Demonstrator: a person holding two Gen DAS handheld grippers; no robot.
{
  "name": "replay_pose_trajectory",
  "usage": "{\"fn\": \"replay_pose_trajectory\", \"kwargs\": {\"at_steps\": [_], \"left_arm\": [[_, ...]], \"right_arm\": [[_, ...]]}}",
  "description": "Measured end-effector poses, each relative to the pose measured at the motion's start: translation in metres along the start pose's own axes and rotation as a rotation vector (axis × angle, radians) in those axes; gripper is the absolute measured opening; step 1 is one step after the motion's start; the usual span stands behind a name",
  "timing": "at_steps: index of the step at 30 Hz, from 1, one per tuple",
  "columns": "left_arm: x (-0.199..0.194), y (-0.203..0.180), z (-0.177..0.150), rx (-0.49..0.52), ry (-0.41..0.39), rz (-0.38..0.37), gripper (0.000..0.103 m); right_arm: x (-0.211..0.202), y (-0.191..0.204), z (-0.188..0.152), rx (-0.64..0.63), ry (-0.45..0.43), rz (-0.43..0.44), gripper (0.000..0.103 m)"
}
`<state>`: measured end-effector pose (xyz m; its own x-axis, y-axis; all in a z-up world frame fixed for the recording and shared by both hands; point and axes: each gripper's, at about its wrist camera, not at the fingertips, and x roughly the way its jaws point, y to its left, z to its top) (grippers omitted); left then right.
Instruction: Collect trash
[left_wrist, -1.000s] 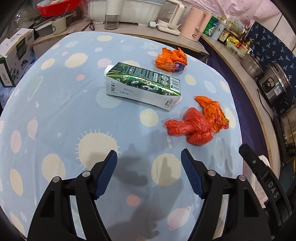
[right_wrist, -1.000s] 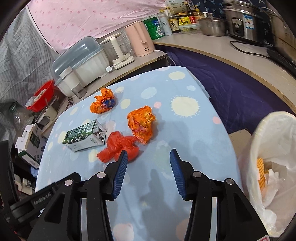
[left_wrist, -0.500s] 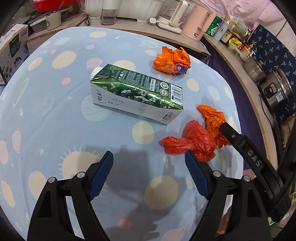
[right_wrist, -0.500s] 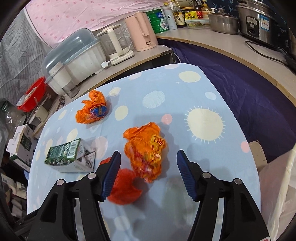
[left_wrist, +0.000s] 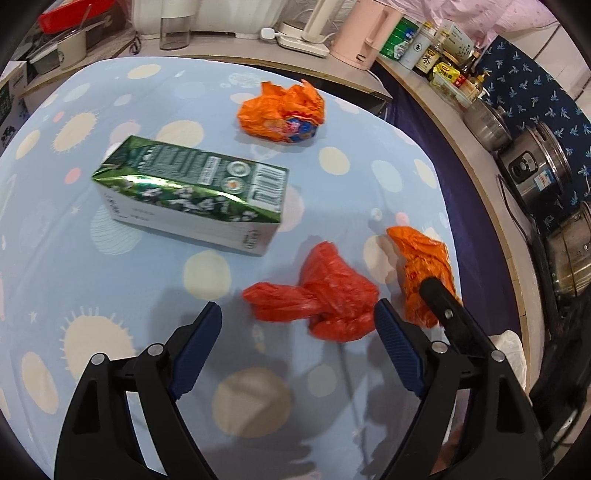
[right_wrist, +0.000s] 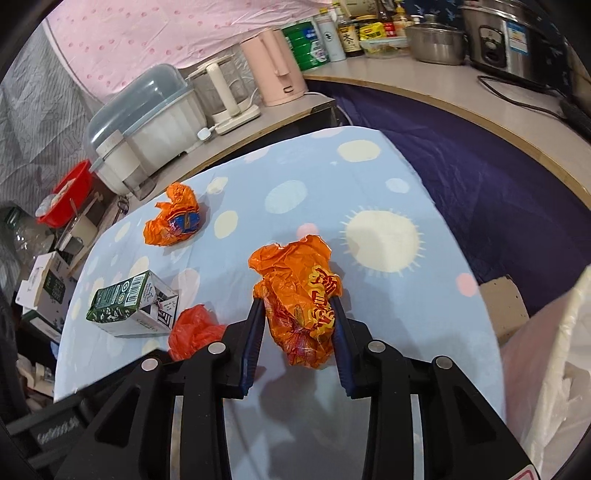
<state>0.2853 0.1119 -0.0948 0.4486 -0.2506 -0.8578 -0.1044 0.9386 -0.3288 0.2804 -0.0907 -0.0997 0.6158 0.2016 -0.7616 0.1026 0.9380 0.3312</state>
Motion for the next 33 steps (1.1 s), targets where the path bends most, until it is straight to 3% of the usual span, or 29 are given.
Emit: {"fn": "replay_pose_trajectory", "kwargs": {"at_steps": [7, 12, 17, 19, 33], "left_arm": [[0.024, -0.018, 0.005, 0.008, 0.023, 0.003, 0.084], [0.034, -0.021, 0.004, 0.016, 0.039, 0.012, 0.069], [0.031, -0.024, -0.001, 0.024, 0.05, -0.006, 0.047], [0.028, -0.025, -0.005, 0.034, 0.05, -0.008, 0.044], [-0.02, -0.042, -0.041, 0.102, 0.024, -0.024, 0.041]], "right_arm": [[-0.014, -0.021, -0.006, 0.038, -0.006, -0.014, 0.033], [-0.015, -0.026, -0.011, 0.05, 0.0, -0.016, 0.033], [-0.017, -0.029, -0.015, 0.06, 0.004, -0.012, 0.033], [-0.021, -0.029, -0.017, 0.059, 0.001, -0.009, 0.033], [-0.079, -0.031, -0.033, 0.072, -0.063, 0.018, 0.033]]}}
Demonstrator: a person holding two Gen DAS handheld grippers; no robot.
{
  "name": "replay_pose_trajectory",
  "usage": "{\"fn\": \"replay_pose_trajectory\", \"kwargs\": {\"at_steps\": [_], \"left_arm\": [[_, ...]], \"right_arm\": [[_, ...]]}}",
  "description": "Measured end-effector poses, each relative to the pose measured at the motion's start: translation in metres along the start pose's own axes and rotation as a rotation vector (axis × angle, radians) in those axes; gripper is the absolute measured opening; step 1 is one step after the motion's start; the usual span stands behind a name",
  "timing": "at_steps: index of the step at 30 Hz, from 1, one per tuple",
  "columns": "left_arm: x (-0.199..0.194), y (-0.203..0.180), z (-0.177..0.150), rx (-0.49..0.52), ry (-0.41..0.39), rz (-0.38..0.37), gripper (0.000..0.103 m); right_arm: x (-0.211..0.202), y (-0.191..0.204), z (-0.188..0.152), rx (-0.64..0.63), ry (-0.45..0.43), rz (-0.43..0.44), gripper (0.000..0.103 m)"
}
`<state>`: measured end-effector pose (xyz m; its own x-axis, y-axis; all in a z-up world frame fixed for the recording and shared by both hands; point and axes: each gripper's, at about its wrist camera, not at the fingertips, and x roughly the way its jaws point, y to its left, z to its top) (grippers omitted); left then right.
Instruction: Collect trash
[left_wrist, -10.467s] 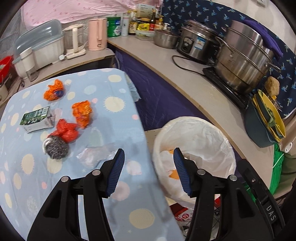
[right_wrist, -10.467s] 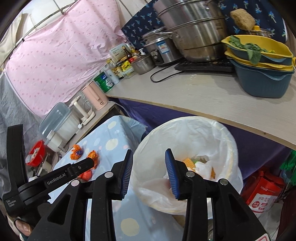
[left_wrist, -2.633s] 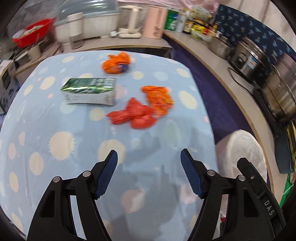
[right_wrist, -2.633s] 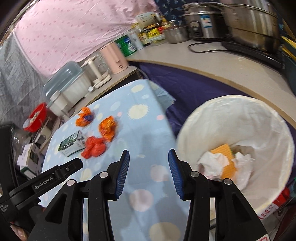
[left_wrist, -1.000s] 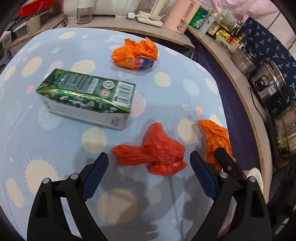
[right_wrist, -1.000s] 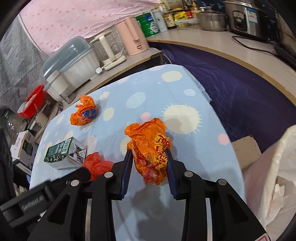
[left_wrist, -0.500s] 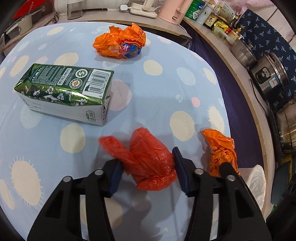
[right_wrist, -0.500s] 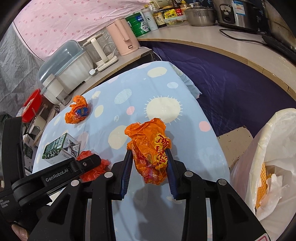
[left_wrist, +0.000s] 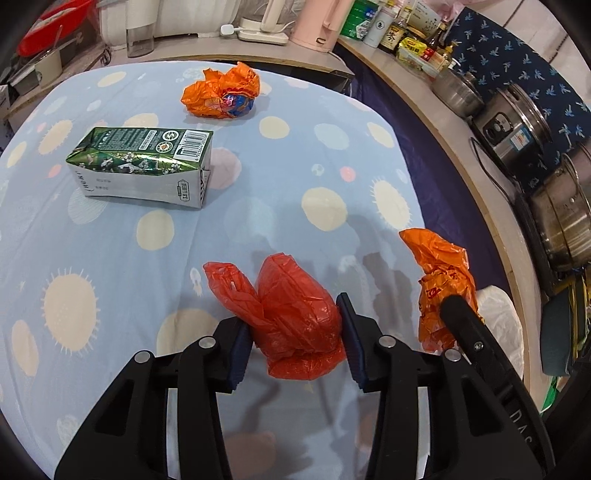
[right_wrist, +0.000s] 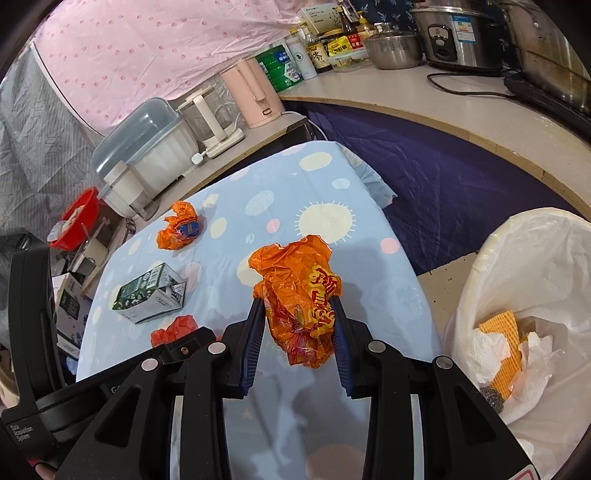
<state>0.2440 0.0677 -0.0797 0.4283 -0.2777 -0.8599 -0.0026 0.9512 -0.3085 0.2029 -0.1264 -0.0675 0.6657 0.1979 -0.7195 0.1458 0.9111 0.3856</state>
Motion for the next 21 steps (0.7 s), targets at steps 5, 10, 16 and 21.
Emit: {"fn": "replay_pose_trajectory", "kwargs": {"at_steps": [5, 10, 16, 21], "left_arm": [[-0.022, -0.012, -0.013, 0.028, -0.026, -0.006, 0.041], [-0.039, -0.027, -0.028, 0.062, -0.048, -0.01, 0.041], [-0.054, -0.048, -0.044, 0.105, -0.064, -0.012, 0.041], [-0.061, -0.067, -0.055, 0.145, -0.071, -0.017, 0.041]], "right_arm": [[-0.029, -0.005, -0.006, 0.007, -0.033, 0.003, 0.033], [-0.057, -0.013, -0.014, 0.01, -0.065, 0.001, 0.033], [-0.085, -0.028, -0.021, 0.027, -0.099, -0.002, 0.033], [-0.104, -0.049, -0.026, 0.058, -0.125, -0.013, 0.033]]}}
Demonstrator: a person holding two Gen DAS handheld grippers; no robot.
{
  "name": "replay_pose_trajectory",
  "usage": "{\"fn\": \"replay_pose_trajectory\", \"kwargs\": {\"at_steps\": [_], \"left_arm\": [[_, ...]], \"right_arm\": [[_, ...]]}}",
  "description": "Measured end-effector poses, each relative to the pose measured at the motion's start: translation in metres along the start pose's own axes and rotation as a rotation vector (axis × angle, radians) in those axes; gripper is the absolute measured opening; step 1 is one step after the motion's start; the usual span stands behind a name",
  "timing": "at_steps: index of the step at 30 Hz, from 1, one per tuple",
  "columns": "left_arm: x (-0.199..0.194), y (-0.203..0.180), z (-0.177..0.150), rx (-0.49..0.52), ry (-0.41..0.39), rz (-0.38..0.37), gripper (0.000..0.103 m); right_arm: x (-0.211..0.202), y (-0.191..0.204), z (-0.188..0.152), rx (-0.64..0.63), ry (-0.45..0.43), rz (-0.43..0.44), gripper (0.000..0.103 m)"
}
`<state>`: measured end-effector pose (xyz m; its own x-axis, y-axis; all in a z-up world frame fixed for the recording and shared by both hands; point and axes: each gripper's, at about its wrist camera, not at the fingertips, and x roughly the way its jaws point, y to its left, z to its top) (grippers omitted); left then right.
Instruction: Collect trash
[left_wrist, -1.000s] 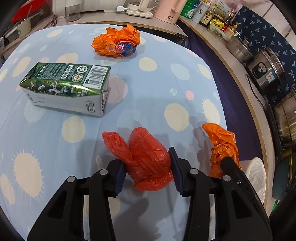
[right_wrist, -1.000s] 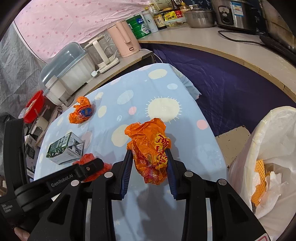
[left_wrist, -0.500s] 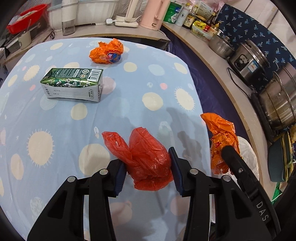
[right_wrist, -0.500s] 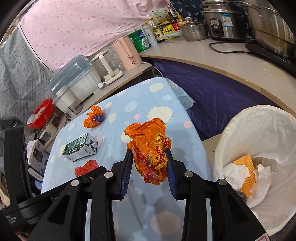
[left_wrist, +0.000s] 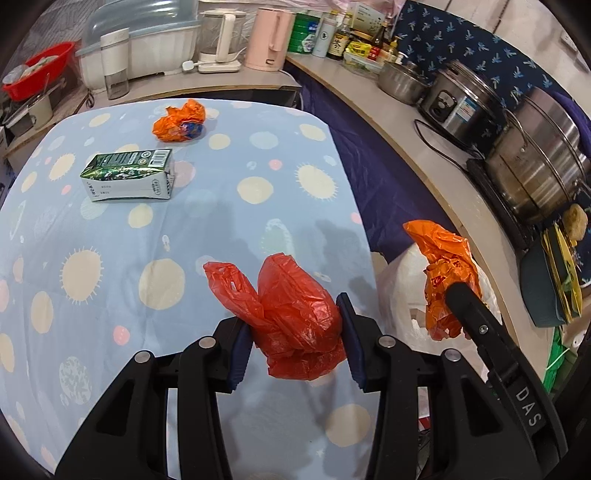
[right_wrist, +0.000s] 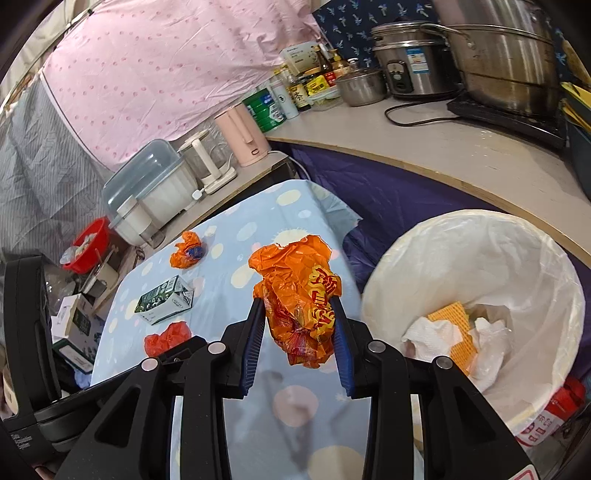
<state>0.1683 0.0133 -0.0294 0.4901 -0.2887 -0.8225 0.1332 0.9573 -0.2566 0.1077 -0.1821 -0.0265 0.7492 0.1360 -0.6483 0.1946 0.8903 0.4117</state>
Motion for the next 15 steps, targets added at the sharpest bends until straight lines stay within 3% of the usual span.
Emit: {"fn": "replay_pose_trajectory", "kwargs": {"at_steps": [15], "left_arm": [[0.0, -0.079, -0.024, 0.147, 0.007, -0.037, 0.041]], "right_arm": [[-0.041, -0.079, -0.004, 0.11, -0.052, -0.076, 0.033]]}}
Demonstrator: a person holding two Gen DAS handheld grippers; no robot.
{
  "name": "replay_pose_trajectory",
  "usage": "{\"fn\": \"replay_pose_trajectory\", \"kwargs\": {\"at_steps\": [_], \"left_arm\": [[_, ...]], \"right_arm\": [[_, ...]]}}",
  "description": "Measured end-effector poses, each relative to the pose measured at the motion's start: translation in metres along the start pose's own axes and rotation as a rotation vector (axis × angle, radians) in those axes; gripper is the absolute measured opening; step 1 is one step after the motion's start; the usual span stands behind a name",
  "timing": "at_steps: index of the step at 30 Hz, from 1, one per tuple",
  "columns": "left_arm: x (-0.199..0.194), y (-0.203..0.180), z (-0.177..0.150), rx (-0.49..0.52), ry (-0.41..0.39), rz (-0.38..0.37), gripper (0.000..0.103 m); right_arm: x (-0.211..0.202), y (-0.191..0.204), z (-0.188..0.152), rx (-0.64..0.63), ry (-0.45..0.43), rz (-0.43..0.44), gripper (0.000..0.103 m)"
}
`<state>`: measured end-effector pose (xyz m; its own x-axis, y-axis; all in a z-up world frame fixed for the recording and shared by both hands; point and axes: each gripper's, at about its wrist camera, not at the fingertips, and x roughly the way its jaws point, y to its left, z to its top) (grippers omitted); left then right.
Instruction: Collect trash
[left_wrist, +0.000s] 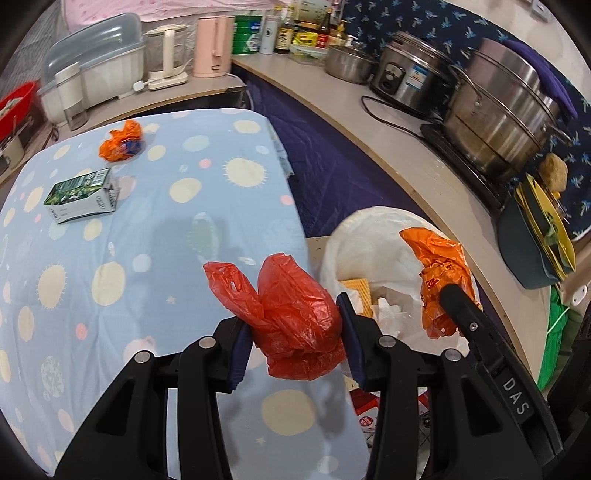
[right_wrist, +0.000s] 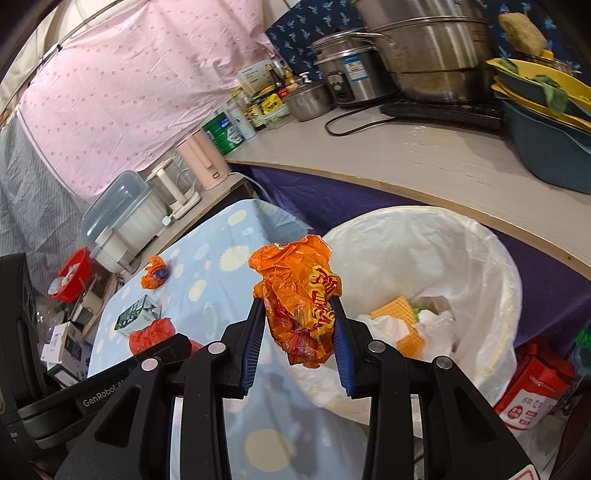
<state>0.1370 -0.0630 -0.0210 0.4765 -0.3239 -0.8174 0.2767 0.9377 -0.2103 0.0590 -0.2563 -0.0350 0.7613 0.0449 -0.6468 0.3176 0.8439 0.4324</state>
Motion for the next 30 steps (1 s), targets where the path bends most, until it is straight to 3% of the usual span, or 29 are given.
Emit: {"fn": "replay_pose_trajectory", "kwargs": {"at_steps": [12, 30], "left_arm": [[0.014, -0.053, -0.006, 0.098, 0.021, -0.014, 0.041], [0.056, -0.102, -0.006, 0.194, 0.072, -0.034, 0.041]], "right_arm": [[-0.011, -0.06, 0.001, 0.088, -0.015, -0.05, 0.033], [0.004, -0.1, 0.0, 0.158, 0.015, -0.086, 0.034]]}}
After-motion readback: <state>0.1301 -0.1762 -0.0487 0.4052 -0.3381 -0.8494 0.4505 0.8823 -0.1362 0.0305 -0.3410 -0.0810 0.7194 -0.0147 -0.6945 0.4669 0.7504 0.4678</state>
